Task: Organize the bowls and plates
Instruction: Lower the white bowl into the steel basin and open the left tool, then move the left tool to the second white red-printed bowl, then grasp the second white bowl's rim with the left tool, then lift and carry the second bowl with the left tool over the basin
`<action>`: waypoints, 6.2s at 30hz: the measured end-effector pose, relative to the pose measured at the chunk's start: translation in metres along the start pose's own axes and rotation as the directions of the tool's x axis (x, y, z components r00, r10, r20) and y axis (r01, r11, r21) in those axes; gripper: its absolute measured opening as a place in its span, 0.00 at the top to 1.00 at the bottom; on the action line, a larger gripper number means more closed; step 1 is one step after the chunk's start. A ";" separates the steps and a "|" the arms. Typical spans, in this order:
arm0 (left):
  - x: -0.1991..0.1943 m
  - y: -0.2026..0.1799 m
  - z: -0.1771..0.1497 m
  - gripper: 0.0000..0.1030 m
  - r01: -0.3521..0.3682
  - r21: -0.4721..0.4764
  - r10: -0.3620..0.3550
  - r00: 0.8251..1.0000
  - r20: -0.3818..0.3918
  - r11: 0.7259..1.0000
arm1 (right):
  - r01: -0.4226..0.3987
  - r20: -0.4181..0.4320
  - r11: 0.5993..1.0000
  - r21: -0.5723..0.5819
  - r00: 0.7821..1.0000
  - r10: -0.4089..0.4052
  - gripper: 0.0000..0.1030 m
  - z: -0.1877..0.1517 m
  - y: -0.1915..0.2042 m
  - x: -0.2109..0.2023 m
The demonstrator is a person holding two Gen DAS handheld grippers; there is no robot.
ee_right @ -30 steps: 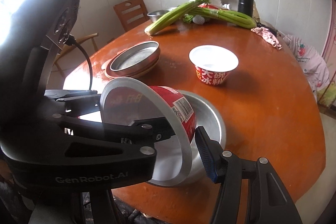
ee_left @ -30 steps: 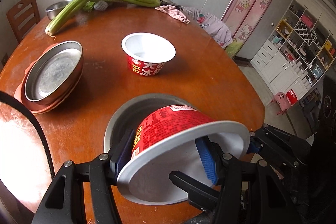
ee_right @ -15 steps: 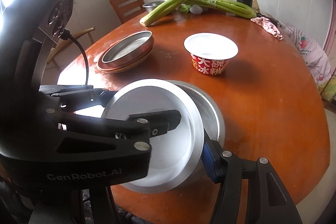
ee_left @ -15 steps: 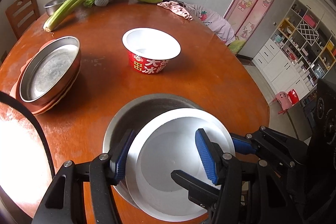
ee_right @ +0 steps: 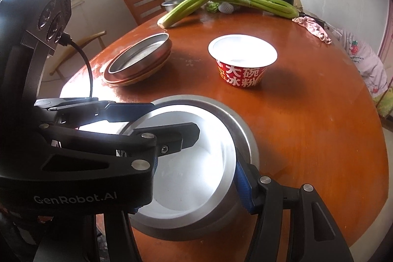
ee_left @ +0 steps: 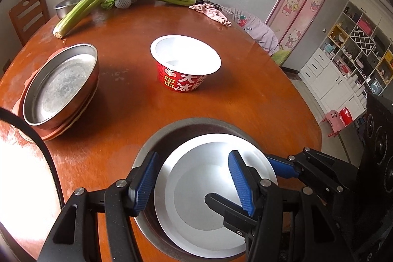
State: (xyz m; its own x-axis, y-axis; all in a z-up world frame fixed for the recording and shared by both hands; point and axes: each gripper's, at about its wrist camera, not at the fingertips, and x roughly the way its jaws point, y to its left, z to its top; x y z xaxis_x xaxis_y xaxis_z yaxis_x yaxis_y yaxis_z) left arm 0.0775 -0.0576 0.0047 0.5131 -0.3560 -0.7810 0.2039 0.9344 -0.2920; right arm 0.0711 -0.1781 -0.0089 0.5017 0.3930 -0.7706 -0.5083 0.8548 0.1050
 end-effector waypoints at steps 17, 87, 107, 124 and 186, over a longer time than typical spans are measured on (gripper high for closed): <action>-0.003 0.000 0.008 0.44 -0.015 0.018 0.014 0.999 0.045 1.000 | 0.018 0.022 1.000 0.000 1.000 -0.018 0.40 0.008 -0.005 0.005; 0.032 0.023 0.126 0.43 -0.170 0.064 0.166 0.984 0.059 0.983 | 0.079 0.039 0.988 0.132 0.996 -0.085 0.40 0.124 -0.111 0.024; 0.066 0.037 0.129 0.43 -0.171 0.029 0.172 0.985 -0.027 0.985 | 0.095 -0.067 0.991 0.094 0.994 -0.089 0.40 0.121 -0.111 0.071; 0.081 0.041 0.134 0.43 -0.112 0.009 0.113 0.992 -0.058 0.994 | 0.056 -0.092 0.998 0.035 0.994 -0.053 0.40 0.120 -0.096 0.087; -0.054 -0.008 0.056 0.43 -0.019 0.065 0.011 0.992 0.127 0.998 | 0.034 0.125 0.998 -0.050 0.992 -0.027 0.38 0.061 0.006 -0.050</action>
State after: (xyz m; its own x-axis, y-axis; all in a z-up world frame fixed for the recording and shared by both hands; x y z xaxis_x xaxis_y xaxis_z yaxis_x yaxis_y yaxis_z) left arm 0.0944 -0.0466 0.0804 0.6169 -0.3439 -0.7080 0.2473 0.9386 -0.2405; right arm 0.0856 -0.1716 0.0681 0.5991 0.4087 -0.6885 -0.5251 0.8497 0.0474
